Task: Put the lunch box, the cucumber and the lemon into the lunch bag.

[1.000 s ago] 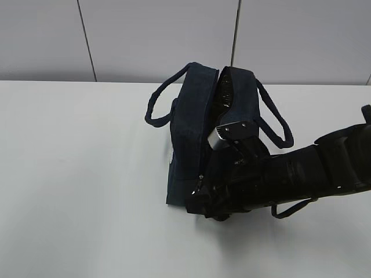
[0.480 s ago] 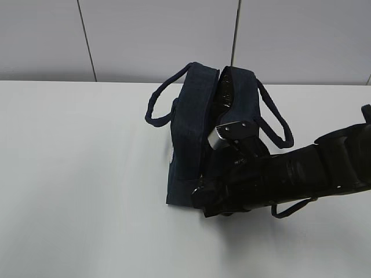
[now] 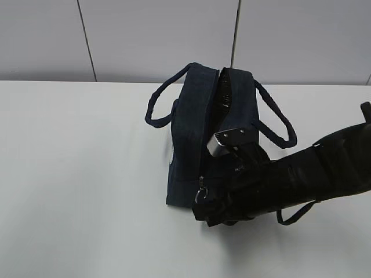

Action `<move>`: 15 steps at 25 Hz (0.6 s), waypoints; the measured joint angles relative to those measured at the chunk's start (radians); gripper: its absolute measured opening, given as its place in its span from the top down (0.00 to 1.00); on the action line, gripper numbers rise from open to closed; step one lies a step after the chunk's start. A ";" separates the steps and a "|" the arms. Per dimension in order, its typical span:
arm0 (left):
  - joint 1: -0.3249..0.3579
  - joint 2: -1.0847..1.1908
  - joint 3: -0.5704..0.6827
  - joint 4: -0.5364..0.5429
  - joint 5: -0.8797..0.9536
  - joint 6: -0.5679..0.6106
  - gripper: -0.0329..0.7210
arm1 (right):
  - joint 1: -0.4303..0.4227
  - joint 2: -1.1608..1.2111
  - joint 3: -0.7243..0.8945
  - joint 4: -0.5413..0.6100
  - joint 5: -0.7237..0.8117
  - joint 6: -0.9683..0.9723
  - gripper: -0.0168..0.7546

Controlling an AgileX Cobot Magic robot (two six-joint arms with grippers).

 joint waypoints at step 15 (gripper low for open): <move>0.000 0.000 0.000 -0.026 0.000 0.000 0.69 | 0.000 -0.025 0.000 -0.161 0.118 0.104 0.98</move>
